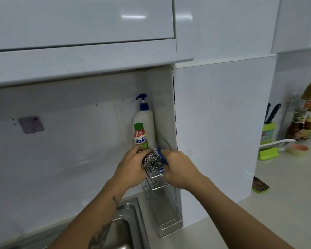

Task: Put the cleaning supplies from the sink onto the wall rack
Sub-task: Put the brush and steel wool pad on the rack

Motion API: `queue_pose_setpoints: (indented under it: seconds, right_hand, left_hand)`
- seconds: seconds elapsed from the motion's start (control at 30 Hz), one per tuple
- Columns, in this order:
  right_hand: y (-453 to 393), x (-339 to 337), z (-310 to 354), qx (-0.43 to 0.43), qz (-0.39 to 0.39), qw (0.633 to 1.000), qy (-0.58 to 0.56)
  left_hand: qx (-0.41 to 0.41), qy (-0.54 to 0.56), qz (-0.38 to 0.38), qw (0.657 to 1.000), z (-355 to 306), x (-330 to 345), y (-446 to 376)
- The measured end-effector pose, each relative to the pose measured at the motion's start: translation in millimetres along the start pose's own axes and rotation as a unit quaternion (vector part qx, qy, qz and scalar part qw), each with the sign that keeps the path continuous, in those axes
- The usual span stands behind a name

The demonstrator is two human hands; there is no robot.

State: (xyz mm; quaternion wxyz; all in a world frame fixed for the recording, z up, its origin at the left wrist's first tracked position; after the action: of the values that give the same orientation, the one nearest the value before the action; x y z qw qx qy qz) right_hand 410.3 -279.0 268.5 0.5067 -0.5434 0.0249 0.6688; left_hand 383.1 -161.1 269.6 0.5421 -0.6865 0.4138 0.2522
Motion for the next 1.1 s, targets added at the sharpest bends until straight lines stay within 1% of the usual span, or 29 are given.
queue_pose_setpoints:
  seconds: [0.07, 0.1, 0.2, 0.27, 0.33, 0.47, 0.53, 0.63, 0.73, 0.8, 0.93, 1.03, 1.1]
  right_hand:
    - [3, 4, 2, -0.019, 0.013, 1.0, -0.01]
    - [5, 6, 2, -0.029, 0.02, 0.999, -0.008]
    - [10, 12, 4, -0.052, 0.04, 0.997, 0.029]
    - [15, 18, 9, -0.066, 0.064, 0.994, 0.059]
    - [16, 23, 12, -0.067, 0.088, 0.991, 0.08]
    - [18, 29, 11, -0.06, 0.121, 0.985, 0.105]
    - [21, 25, 10, -0.062, 0.109, 0.986, 0.107]
    - [30, 17, 9, -0.065, 0.08, 0.989, 0.102]
    - [38, 5, 14, -0.054, 0.046, 0.994, 0.082]
    - [42, 0, 26, -0.051, 0.026, 0.996, 0.073]
    - [48, 6, 73, -0.069, -0.005, 0.996, 0.05]
    - [55, 38, 118, -0.075, 0.01, 0.997, 0.031]
    - [63, 75, 142, -0.07, 0.045, 0.996, 0.023]
  left_hand:
    - [-0.01, 0.006, 0.03, 0.999, -3, 1, 3]
    - [-0.011, 0.014, 0.022, 1.0, -6, -2, 5]
    - [-0.009, 0.018, -0.042, 0.999, -4, -14, 12]
    - [-0.014, 0.015, -0.066, 0.998, 2, -16, 17]
    - [-0.021, 0.013, -0.06, 0.998, 3, -13, 21]
    - [-0.028, -0.036, -0.008, 0.999, 4, -3, 21]
    - [-0.022, -0.067, 0.002, 0.998, 2, -4, 20]
    - [-0.017, -0.062, -0.026, 0.998, 1, -12, 24]
    - [-0.056, -0.011, -0.065, 0.996, 15, -23, 38]
    - [-0.083, 0.016, -0.075, 0.994, 29, -31, 52]
    - [-0.124, 0.051, -0.083, 0.987, 69, -53, 83]
    - [-0.167, 0.066, -0.066, 0.981, 110, -69, 116]
    - [-0.193, 0.066, -0.057, 0.977, 138, -77, 142]
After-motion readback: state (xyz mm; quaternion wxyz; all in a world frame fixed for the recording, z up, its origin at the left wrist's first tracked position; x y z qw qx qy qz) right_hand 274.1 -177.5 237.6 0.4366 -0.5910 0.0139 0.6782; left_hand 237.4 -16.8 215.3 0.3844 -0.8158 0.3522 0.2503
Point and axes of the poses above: each hand's wrist, its own y-axis away from the middle knuckle, its own x-axis out of the palm, z = x × y, the point moved 10 cm from there along -y, towards the middle knuckle, and after that the axes turned 9 degrees about -z, right-handed, at the moved point
